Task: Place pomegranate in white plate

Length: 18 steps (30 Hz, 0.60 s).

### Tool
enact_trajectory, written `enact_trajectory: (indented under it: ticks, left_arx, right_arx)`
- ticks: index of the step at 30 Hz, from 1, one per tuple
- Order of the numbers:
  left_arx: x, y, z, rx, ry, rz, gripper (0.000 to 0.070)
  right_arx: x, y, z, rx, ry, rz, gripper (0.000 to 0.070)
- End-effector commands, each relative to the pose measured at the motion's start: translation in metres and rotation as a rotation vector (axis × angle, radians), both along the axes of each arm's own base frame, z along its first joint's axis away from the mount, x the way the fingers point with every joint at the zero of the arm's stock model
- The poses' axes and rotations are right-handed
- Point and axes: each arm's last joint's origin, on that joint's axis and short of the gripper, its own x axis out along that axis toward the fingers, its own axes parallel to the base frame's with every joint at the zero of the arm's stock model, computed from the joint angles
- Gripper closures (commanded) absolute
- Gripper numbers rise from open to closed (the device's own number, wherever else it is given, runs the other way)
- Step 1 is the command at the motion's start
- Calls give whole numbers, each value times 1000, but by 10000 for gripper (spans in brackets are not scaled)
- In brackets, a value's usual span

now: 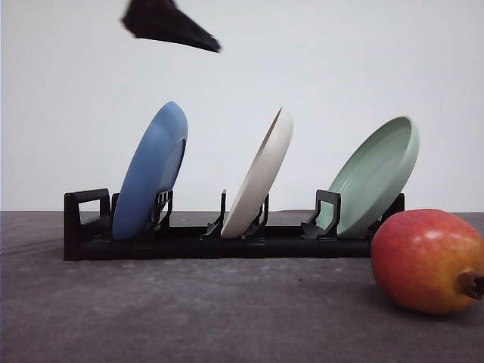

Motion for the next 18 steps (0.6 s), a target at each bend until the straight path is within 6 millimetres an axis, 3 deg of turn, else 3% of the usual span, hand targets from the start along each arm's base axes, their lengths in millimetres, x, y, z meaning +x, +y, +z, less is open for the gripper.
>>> enact_trajectory:
  ticks: [1, 9, 18]
  left_arx:
    - [9, -17, 5, 34, -30, -7, 111]
    - [38, -72, -18, 223, -59, 72, 111]
    - [58, -96, -61, 313, -28, 143, 111]
  right_arx:
    - [-1, 0, 6, 4, -18, -1, 126]
    - [-1, 0, 6, 17, -7, -5, 126]
    - [-1, 0, 6, 17, -7, -6, 126]
